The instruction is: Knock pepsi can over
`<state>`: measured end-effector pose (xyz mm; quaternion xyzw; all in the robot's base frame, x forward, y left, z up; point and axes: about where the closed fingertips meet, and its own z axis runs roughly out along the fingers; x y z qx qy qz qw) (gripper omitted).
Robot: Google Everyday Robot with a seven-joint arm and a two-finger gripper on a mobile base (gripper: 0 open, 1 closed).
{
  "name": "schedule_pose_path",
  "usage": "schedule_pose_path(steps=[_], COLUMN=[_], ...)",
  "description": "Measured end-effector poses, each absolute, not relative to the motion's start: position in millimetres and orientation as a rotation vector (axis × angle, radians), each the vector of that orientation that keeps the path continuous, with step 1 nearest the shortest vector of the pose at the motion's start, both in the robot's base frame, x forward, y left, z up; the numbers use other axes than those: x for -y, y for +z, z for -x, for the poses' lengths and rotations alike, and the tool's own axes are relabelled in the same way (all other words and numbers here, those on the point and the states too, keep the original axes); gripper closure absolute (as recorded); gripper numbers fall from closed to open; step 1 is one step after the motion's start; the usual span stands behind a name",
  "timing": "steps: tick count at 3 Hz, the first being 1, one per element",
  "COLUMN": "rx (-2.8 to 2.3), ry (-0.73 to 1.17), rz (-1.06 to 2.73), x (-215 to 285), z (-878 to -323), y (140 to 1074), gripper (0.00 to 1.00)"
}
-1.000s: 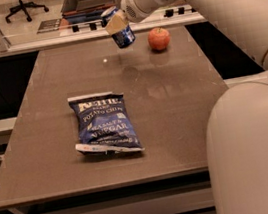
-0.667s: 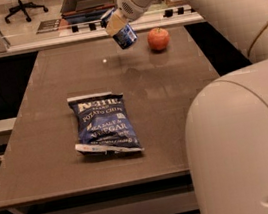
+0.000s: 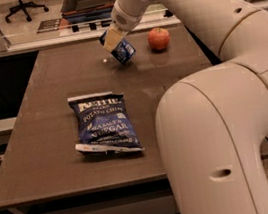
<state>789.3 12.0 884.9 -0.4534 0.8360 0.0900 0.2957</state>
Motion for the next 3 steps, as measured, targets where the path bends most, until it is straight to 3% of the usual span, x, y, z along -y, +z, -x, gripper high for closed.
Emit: schedule_pose_path(steps=[2, 3], rx=[-2.311, -2.311], ry=[0.275, 0.275], rz=[1.318, 1.319], x=[-27.4, -27.4], z=[-795.4, -795.4], y=[831.3, 835.4], gripper=[1.00, 0.82])
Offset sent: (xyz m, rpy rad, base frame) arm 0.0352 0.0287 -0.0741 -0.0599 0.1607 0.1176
